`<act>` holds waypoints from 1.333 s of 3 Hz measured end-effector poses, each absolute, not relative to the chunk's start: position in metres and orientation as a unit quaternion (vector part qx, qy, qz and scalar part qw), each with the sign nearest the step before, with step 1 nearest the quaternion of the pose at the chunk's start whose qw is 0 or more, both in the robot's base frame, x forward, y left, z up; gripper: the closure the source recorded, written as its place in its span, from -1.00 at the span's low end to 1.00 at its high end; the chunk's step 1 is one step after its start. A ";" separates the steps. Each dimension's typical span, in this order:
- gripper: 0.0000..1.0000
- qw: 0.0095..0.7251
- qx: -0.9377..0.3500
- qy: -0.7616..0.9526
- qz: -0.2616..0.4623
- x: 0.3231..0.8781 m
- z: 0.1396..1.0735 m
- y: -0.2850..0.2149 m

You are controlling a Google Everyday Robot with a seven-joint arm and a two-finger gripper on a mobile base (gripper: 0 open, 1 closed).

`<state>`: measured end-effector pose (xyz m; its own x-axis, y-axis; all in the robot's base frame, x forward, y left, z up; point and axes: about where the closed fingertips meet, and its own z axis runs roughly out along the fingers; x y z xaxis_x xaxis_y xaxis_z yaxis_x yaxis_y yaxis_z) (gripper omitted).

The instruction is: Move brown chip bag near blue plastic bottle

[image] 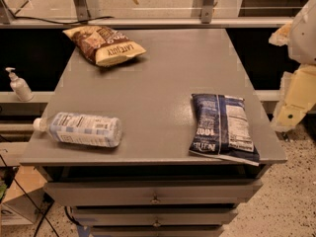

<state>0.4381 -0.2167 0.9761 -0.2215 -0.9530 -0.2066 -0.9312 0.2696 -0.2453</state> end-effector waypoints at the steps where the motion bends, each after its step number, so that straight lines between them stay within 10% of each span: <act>1: -1.00 0.163 -0.604 0.779 -0.034 0.439 0.977 -0.216; 4: -1.00 0.190 -0.643 0.742 0.021 0.473 0.938 -0.146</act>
Offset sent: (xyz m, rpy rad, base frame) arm 0.0271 0.0507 -0.0318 0.1830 0.0439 0.1857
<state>0.4734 -0.1455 0.9376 -0.1017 -0.9459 -0.3081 -0.9617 0.1727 -0.2128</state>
